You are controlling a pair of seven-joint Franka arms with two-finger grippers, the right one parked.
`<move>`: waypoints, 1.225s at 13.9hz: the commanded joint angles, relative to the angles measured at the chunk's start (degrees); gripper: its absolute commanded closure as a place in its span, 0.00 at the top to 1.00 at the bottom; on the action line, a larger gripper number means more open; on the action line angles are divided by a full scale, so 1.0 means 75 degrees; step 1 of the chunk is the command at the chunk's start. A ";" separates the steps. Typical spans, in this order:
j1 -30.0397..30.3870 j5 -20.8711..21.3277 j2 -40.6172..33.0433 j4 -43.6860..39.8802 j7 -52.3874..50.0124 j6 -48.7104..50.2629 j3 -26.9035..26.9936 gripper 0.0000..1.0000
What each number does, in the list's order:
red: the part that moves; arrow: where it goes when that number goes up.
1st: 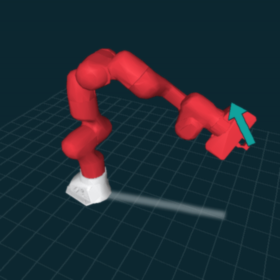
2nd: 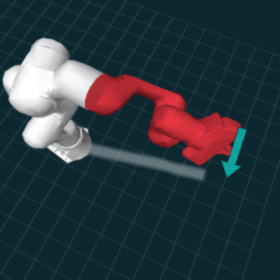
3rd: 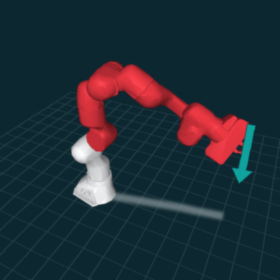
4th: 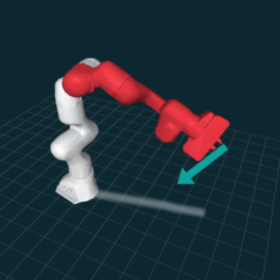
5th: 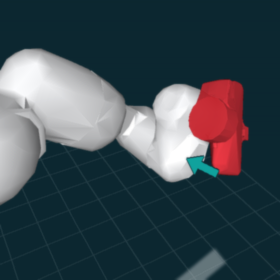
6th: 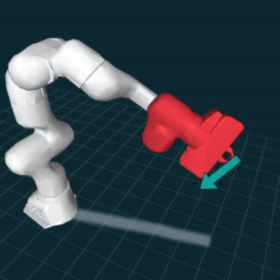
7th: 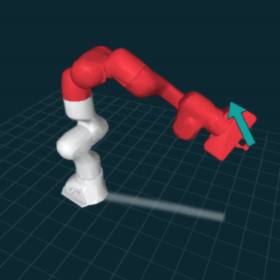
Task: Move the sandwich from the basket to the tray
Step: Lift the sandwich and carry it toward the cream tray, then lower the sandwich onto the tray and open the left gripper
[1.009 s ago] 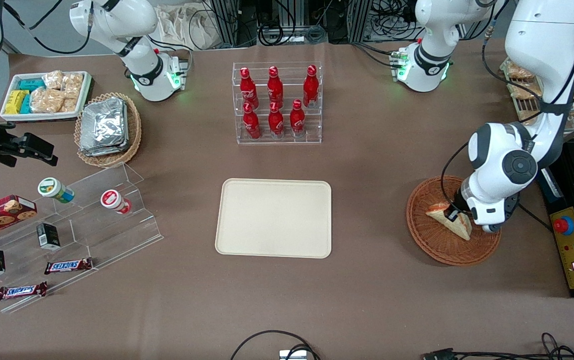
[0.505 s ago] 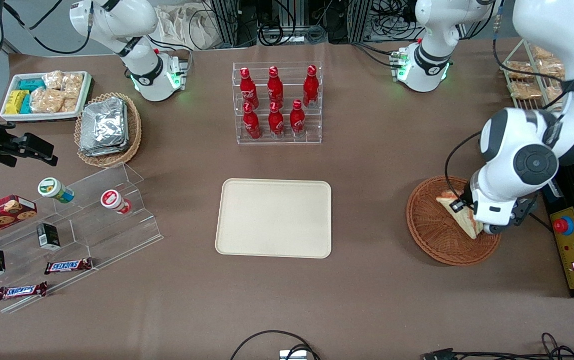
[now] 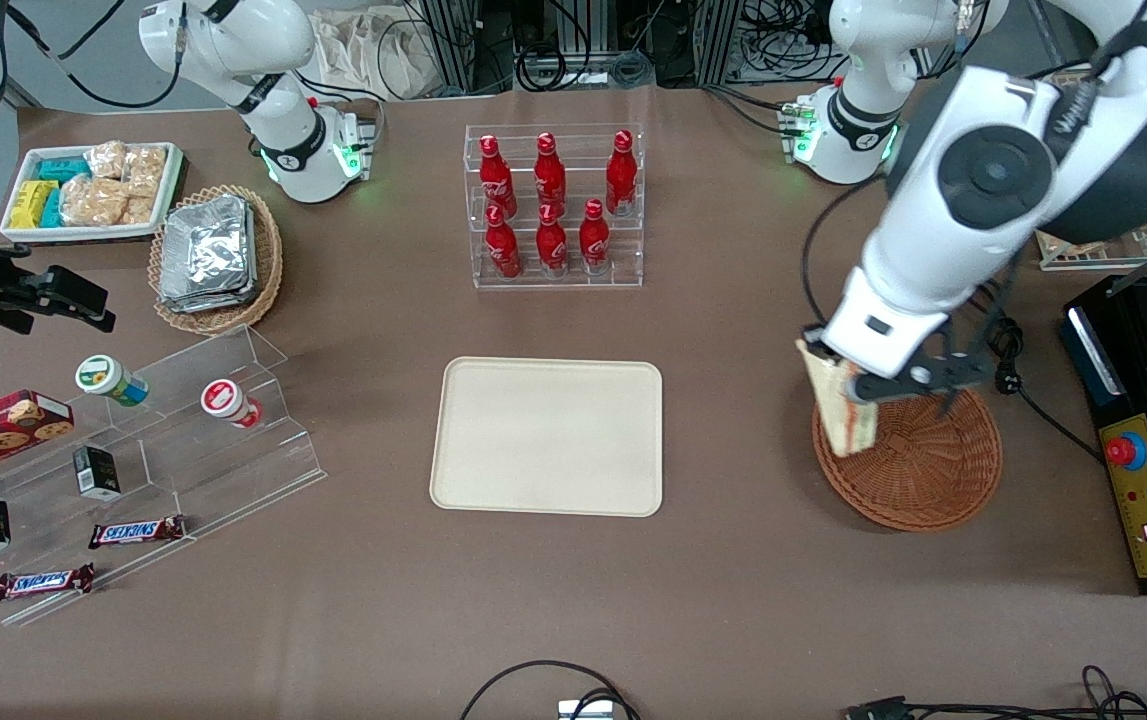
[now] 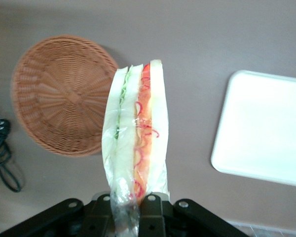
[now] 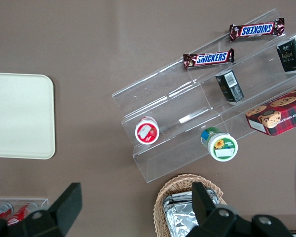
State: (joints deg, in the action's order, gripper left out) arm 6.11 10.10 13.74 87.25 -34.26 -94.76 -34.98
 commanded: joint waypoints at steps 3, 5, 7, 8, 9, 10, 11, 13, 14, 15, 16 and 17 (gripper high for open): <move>-0.0670 0.0175 0.0605 -0.0442 0.0139 -0.0044 -0.0644 0.00; -0.1222 0.0444 0.1002 -0.0430 -0.0606 -0.0465 -0.0633 0.00; -0.1574 0.1075 0.1576 -0.0442 -0.0997 -0.0689 -0.0633 0.00; -0.1785 0.1380 0.1822 -0.0442 -0.1056 -0.0864 -0.0633 0.00; -0.1996 0.1662 0.2045 -0.0396 -0.1474 -0.1156 -0.0609 0.00; -0.2149 0.1931 0.2361 -0.0360 -0.2093 -0.1495 -0.0586 0.00; -0.2185 0.2259 0.2700 -0.0348 -0.2378 -0.1684 -0.0586 0.00; -0.2302 0.2846 0.3275 -0.0348 -0.2567 -0.2012 -0.0586 0.00; -0.2395 0.3010 0.3429 -0.0325 -0.2730 -0.2142 -0.0563 0.00; -0.2408 0.3221 0.3651 -0.0313 -0.2918 -0.2259 -0.0528 0.00; -0.2408 0.3409 0.3804 -0.0325 -0.2966 -0.2353 -0.0516 0.00; -0.2408 0.3492 0.3910 -0.0325 -0.3001 -0.2470 -0.0515 0.00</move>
State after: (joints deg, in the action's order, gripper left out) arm -11.05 34.08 41.49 86.53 -55.15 -112.67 -39.24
